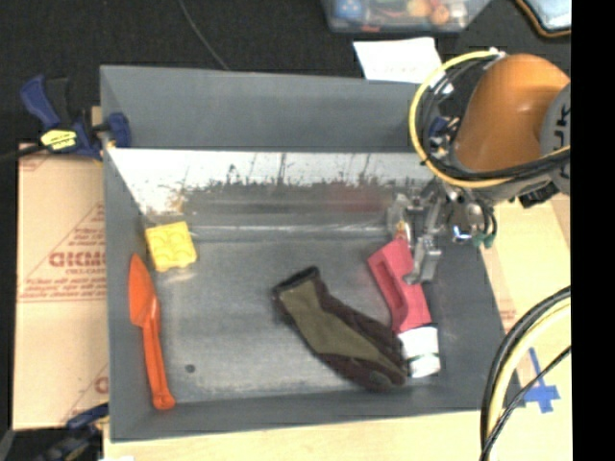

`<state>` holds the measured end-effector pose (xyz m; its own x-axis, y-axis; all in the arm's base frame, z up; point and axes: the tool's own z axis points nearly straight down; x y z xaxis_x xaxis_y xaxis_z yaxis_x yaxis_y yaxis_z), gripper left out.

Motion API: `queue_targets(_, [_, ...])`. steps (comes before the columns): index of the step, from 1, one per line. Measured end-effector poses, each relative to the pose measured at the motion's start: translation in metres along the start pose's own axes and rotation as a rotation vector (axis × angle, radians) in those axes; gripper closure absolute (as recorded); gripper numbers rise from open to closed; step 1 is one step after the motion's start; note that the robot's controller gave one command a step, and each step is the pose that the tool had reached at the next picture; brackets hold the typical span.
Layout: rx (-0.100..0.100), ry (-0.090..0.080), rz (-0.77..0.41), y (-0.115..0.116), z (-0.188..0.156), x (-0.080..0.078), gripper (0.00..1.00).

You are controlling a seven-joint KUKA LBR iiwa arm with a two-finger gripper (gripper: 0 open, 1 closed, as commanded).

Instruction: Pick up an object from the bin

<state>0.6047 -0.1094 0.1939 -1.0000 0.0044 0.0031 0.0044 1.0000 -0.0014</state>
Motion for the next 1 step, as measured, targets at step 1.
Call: queue_targets(1, [0.001,-0.008,-0.004,0.0005,-0.0042,-0.0018,0.0])
